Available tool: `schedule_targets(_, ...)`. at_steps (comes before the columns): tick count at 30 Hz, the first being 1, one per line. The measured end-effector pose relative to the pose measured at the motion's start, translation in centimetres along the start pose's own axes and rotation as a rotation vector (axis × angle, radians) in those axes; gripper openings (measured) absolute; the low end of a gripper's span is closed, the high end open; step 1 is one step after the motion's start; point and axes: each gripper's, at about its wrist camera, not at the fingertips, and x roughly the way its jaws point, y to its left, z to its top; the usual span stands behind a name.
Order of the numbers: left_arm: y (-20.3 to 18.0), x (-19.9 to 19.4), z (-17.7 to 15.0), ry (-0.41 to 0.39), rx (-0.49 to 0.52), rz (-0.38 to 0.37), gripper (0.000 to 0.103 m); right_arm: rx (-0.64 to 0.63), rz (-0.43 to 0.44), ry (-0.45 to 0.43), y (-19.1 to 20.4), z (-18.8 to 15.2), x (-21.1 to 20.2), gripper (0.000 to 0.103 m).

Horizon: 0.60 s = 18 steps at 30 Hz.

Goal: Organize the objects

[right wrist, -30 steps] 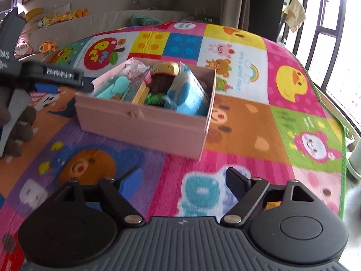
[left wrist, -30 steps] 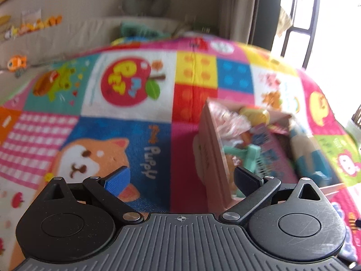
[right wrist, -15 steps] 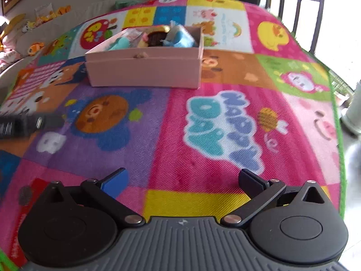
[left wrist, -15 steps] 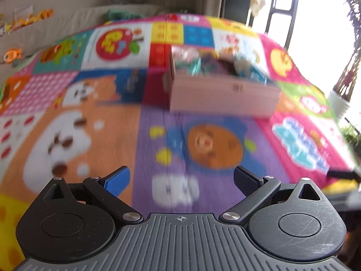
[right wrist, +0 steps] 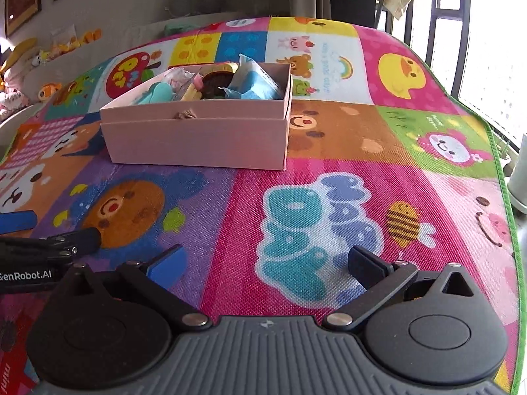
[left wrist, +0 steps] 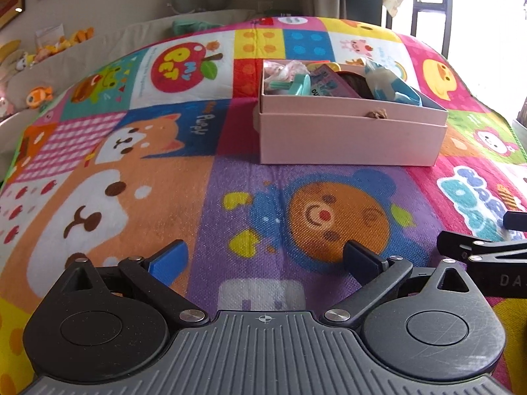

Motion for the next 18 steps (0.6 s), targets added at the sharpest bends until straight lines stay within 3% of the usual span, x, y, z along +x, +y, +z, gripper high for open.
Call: schedule_targets(18, -0.06, 0.22, 0.20, 0.000, -0.013, 0.003, 0.103, 0.009, -0.008, -0.001, 0.14, 0.33, 0.45, 0.103)
